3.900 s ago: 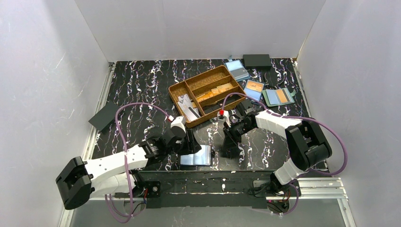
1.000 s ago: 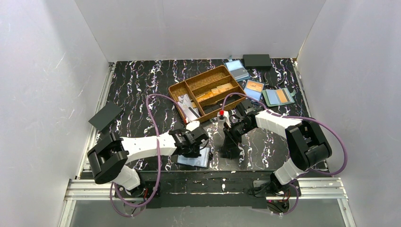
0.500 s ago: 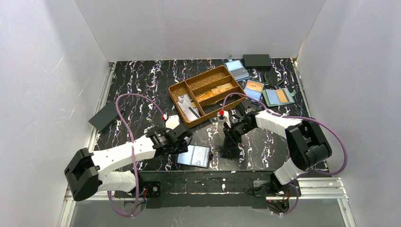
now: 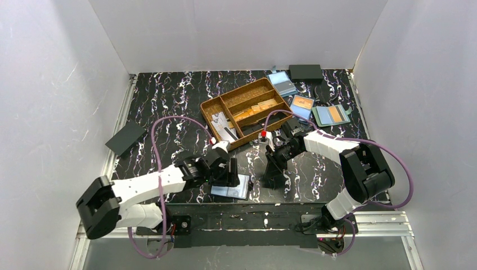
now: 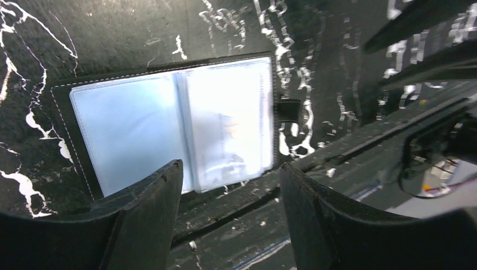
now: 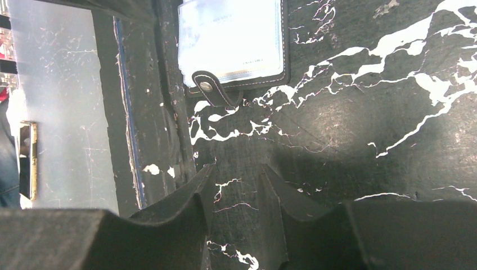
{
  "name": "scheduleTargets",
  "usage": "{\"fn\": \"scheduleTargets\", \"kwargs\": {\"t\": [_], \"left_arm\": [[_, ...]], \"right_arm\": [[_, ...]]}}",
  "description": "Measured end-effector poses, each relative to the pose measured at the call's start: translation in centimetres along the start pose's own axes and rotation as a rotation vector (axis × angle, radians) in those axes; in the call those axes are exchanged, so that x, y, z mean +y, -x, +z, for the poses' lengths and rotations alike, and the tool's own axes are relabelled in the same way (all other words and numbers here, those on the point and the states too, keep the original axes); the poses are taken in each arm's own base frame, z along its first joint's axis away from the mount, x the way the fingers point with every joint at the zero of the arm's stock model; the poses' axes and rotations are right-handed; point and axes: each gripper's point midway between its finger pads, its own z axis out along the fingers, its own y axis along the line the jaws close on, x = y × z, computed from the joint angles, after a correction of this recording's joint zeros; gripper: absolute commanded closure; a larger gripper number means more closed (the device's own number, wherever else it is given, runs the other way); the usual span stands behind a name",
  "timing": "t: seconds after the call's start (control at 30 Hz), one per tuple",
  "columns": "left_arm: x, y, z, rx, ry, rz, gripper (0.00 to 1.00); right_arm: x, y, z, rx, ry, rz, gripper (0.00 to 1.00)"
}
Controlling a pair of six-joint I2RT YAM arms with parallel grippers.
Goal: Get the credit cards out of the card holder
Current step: Remove the credit card from the card holder.
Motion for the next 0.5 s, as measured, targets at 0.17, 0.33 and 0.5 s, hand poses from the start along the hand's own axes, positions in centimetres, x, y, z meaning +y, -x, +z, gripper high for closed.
{"fn": "scheduleTargets", "kwargs": {"t": [0.17, 0.33, 0.5], "left_arm": [[1.9, -2.0, 2.3, 0.094, 0.120, 0.017, 0.39], [2.6, -2.4, 3.9, 0.145, 0.210, 0.024, 0.44], [2.0, -2.5, 4.2, 0.151, 0.211, 0.033, 0.54]], "right_arm": [[0.0, 0.0, 0.0, 0.000, 0.000, -0.002, 0.59], [0.0, -0.1, 0.0, 0.002, 0.002, -0.001, 0.59], [0.1, -0.3, 0.1, 0.010, 0.006, 0.010, 0.59]]}}
